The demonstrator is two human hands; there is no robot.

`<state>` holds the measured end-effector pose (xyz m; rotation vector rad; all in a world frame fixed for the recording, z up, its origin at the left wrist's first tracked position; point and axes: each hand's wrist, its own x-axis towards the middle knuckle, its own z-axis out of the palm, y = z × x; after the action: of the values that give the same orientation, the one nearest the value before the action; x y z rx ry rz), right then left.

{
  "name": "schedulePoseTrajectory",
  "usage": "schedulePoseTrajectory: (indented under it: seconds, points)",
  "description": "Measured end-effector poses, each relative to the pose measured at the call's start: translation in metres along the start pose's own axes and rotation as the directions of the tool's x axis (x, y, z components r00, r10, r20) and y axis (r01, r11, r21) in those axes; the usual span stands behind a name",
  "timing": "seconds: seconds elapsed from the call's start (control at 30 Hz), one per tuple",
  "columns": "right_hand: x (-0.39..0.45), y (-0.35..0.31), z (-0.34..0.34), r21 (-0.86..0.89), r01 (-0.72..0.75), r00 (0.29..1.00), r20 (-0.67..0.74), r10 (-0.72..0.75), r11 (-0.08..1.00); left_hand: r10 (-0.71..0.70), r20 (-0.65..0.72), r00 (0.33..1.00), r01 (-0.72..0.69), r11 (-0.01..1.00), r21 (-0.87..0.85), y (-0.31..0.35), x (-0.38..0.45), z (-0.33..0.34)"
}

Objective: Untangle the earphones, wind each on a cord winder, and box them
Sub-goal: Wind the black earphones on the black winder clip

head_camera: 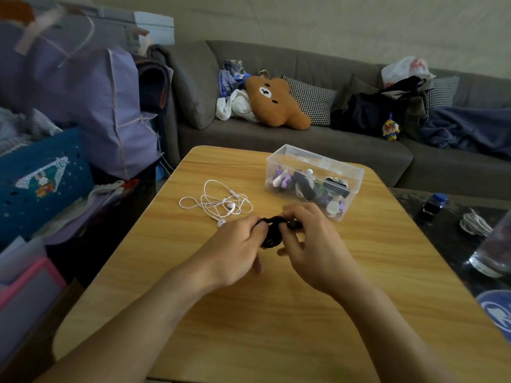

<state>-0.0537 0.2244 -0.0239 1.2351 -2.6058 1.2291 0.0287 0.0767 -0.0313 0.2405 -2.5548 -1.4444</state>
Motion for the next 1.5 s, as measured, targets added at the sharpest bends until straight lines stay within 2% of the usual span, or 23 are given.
schedulePoseTrajectory:
  seconds: [0.1, 0.2, 0.4, 0.47, 0.57, 0.63, 0.73, 0.9, 1.03, 1.07, 1.13, 1.2, 1.27, 1.37, 1.43, 1.5]
  points:
    - [-0.002, -0.006, 0.002, 0.099, -0.097, 0.995, 0.048, 0.093, 0.99, 0.017, -0.082, 0.997, -0.018, 1.0, -0.014, 0.003, 0.001, 0.006]
    - [-0.002, -0.005, -0.001, 0.248, -0.126, 0.992, 0.006, 0.129, 0.96, 0.044, -0.131, 0.99, -0.053, 0.996, -0.071, 0.004, 0.005, 0.008]
    - [0.001, 0.002, -0.007, 0.484, -0.216, 0.976, 0.082, 0.202, 0.848, -0.011, -0.176, 0.984, -0.031, 0.971, -0.237, 0.009, 0.005, 0.013]
    - [-0.001, 0.006, -0.009, 0.514, -0.224, 0.974, 0.117, 0.191, 0.828, 0.008, -0.184, 0.983, -0.045, 0.979, -0.198, 0.007, 0.006, 0.013]
    - [-0.004, 0.01, -0.013, 0.483, -0.192, 0.979, 0.149, 0.136, 0.854, 0.044, -0.209, 0.977, -0.071, 0.99, -0.124, 0.004, 0.006, 0.009]
    - [-0.005, 0.009, -0.016, 0.468, -0.155, 0.987, 0.111, 0.117, 0.87, 0.052, -0.247, 0.968, -0.087, 0.987, -0.132, 0.003, 0.006, 0.007]
    - [-0.005, 0.004, -0.012, 0.433, -0.087, 0.993, -0.038, 0.115, 0.897, 0.056, -0.3, 0.952, -0.117, 0.975, -0.19, 0.008, 0.004, 0.009]
    - [-0.003, -0.004, 0.008, 0.484, -0.06, 0.95, -0.241, 0.199, 0.873, 0.008, -0.398, 0.917, -0.12, 0.958, -0.259, 0.015, 0.002, 0.019]
    - [-0.005, -0.011, 0.018, 0.674, -0.113, 0.905, -0.233, 0.355, 0.731, 0.036, -0.458, 0.888, -0.195, 0.932, -0.306, 0.015, 0.002, 0.031]
    - [-0.005, -0.012, 0.02, 0.745, -0.133, 0.89, -0.201, 0.409, 0.654, 0.035, -0.459, 0.888, -0.213, 0.915, -0.342, 0.014, 0.003, 0.035]
    - [-0.002, -0.015, 0.023, 0.888, -0.163, 0.838, -0.105, 0.535, 0.43, 0.019, -0.447, 0.895, -0.225, 0.881, -0.415, 0.012, 0.006, 0.045]
    - [0.002, -0.015, 0.023, 0.958, -0.171, 0.776, -0.015, 0.631, 0.232, 0.016, -0.407, 0.913, -0.231, 0.844, -0.484, 0.014, 0.008, 0.052]
    - [0.004, -0.012, 0.017, 0.975, -0.184, 0.745, 0.058, 0.664, 0.121, 0.055, -0.341, 0.938, -0.233, 0.829, -0.509, 0.02, 0.01, 0.055]
    - [0.004, -0.004, -0.001, 0.967, -0.247, 0.749, 0.152, 0.645, 0.06, 0.179, -0.231, 0.956, -0.267, 0.856, -0.442, 0.027, 0.01, 0.053]
    - [0.004, 0.002, -0.01, 0.964, -0.263, 0.748, 0.175, 0.64, 0.043, 0.238, -0.246, 0.94, -0.306, 0.905, -0.295, 0.024, 0.012, 0.052]
    - [0.005, 0.005, -0.017, 0.965, -0.257, 0.745, 0.165, 0.647, 0.05, 0.242, -0.254, 0.937, -0.305, 0.92, -0.247, 0.021, 0.014, 0.05]
